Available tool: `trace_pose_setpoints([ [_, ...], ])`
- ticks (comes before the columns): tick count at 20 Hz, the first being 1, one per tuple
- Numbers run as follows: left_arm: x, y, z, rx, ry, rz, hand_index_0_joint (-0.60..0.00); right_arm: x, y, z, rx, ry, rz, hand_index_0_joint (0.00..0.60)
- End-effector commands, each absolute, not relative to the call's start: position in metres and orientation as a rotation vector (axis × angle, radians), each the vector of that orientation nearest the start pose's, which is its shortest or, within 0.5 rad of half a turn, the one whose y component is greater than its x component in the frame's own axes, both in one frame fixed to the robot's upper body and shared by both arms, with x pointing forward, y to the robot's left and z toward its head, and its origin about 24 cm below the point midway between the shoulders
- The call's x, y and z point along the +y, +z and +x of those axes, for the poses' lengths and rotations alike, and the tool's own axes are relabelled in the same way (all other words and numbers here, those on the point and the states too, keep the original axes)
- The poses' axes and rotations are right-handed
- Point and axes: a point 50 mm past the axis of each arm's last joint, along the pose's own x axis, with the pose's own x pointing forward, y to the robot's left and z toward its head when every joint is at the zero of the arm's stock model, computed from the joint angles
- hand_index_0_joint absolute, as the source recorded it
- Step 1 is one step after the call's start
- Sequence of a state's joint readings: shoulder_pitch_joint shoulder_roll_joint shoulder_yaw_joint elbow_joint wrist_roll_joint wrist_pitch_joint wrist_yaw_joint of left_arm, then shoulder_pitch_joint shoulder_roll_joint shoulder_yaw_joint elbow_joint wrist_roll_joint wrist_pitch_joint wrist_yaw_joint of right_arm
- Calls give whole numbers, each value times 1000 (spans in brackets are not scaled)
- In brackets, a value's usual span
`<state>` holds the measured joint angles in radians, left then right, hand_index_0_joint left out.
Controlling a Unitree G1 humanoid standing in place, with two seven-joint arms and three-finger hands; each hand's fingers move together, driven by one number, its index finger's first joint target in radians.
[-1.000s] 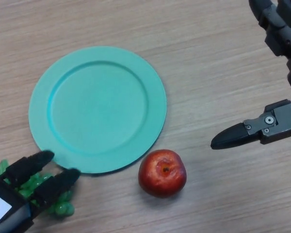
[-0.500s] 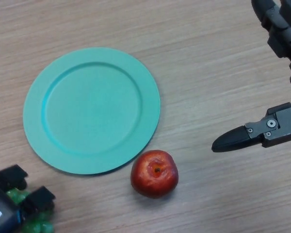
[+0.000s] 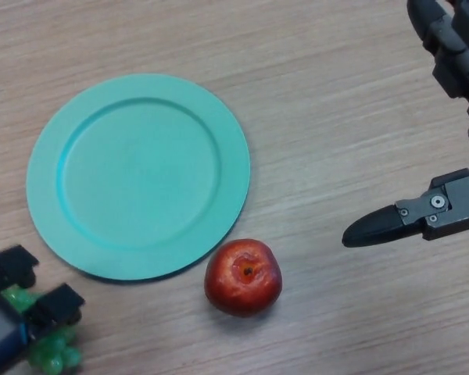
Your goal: Pick up the green grapes and place it on the plate
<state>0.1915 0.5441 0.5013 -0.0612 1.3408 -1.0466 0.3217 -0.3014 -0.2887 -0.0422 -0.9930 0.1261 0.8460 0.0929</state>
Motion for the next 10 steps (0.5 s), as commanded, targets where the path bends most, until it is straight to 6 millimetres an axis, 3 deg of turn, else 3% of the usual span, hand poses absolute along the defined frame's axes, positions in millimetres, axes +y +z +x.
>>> trace_pose_setpoints([
  [1,272,155,169,-828,-148,1693,-600,-147,260,195,-619,184,-245,0],
  [7,251,212,194,-986,-46,1641,-600,-145,262,195,-634,189,-246,0],
  [10,238,223,205,-1013,15,1662,-600,-141,264,195,-642,199,-242,0],
])
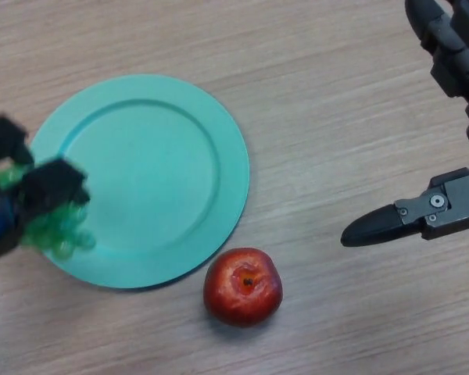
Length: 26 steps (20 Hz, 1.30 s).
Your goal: Pick up the green grapes and place it on the plate
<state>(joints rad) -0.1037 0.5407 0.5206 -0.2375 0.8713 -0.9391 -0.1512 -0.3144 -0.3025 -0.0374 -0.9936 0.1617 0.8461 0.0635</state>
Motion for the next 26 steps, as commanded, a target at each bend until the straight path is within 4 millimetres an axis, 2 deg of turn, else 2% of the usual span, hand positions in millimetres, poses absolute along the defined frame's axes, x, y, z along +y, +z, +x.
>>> trace_pose_setpoints([
  [1,234,221,208,-987,25,1689,-600,-140,264,195,-646,204,-242,0],
  [2,233,222,210,-976,39,1679,-600,-139,264,195,-644,206,-243,0],
  [4,233,224,211,-967,63,1670,-399,-138,263,195,-643,209,-242,0],
  [5,233,226,212,-965,94,1668,-250,-137,263,195,-643,213,-240,0],
  [6,233,227,213,-967,125,1663,-150,-136,263,196,-642,217,-239,0],
  [7,232,230,214,-986,191,1642,-8,-134,262,196,-637,227,-238,0],
  [12,232,235,214,-1002,235,1593,0,-135,262,198,-625,230,-230,0],
  [14,234,236,213,-950,208,1504,0,-135,262,199,-619,231,-235,0],
  [16,237,241,209,-899,198,1252,0,-136,263,200,-618,231,-238,0],
  [17,239,242,206,-853,192,1046,0,-136,262,201,-616,231,-239,0],
  [18,240,243,204,-826,176,911,0,-136,262,201,-614,231,-239,0],
  [19,243,242,198,-770,152,638,0,-137,261,201,-610,230,-238,0],
  [20,246,239,195,-742,144,537,0,-137,261,201,-610,229,-236,0],
  [21,251,233,191,-680,111,353,0,-137,260,201,-609,227,-233,0],
  [24,261,222,182,-607,58,94,0,-135,258,205,-598,229,-237,0],
  [26,262,217,177,-588,36,44,0,-133,257,207,-594,231,-232,0],
])
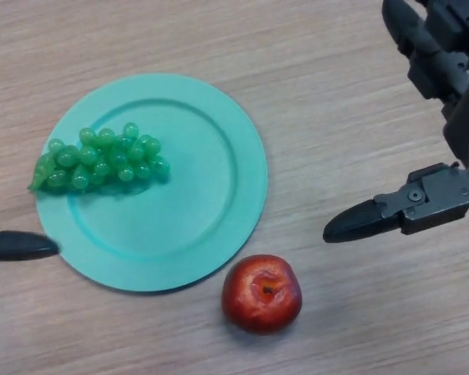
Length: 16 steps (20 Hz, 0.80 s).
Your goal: Pick up the green grapes and place it on the plate
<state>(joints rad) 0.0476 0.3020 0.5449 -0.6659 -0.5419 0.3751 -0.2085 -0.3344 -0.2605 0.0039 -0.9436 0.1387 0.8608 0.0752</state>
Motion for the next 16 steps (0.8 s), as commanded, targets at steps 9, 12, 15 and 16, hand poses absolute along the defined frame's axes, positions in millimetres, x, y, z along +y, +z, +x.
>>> trace_pose_setpoints([
  [9,259,247,172,-588,55,4,0,-130,250,204,-558,280,-222,0],
  [12,255,249,172,-599,34,14,0,-131,251,204,-552,281,-210,0],
  [15,251,242,172,-632,26,62,0,-131,251,201,-574,275,-185,0],
  [16,251,242,172,-637,26,68,0,-131,250,200,-576,275,-185,0],
])
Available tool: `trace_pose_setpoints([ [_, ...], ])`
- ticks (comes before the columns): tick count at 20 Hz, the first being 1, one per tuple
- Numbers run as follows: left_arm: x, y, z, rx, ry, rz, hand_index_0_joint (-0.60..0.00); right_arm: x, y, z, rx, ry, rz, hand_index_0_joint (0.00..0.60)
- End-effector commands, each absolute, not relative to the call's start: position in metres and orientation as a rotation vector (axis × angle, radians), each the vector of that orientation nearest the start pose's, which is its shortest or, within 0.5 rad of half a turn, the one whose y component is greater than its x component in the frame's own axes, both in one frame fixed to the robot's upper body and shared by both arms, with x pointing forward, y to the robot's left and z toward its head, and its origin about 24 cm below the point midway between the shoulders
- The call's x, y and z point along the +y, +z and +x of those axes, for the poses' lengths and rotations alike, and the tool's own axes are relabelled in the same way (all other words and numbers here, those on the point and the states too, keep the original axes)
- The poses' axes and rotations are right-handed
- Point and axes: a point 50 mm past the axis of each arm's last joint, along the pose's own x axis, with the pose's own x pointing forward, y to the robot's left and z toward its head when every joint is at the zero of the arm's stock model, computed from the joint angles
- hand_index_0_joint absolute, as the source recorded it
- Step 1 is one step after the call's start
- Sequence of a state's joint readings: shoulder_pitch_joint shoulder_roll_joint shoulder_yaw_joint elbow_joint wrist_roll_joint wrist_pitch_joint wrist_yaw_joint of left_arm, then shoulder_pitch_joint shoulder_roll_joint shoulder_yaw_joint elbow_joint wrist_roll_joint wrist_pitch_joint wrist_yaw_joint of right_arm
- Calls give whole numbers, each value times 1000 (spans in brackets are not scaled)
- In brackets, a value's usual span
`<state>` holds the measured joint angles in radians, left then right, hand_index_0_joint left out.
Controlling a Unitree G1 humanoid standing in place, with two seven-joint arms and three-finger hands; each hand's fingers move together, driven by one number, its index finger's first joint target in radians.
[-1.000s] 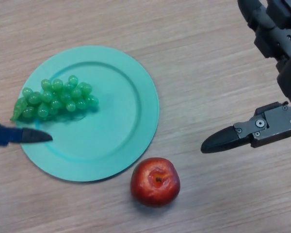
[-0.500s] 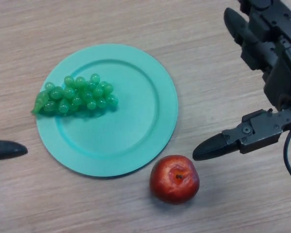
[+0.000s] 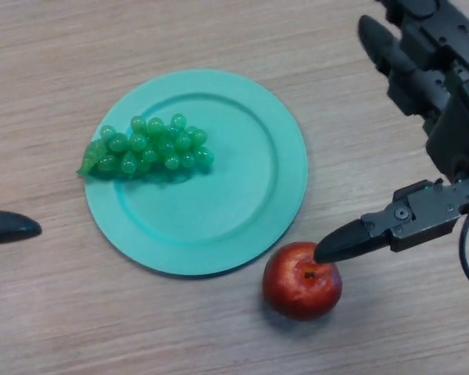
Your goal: Pick up the green grapes and place it on the plate
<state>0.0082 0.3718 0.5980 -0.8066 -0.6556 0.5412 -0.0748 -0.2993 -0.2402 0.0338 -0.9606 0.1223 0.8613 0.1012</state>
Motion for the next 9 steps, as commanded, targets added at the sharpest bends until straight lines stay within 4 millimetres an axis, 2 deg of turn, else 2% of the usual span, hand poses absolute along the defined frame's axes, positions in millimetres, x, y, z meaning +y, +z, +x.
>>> trace_pose_setpoints([
  [1,252,241,172,-643,34,68,0,-129,250,200,-580,275,-185,0],
  [9,245,243,165,-639,4,43,0,-131,251,194,-608,274,-159,0],
])
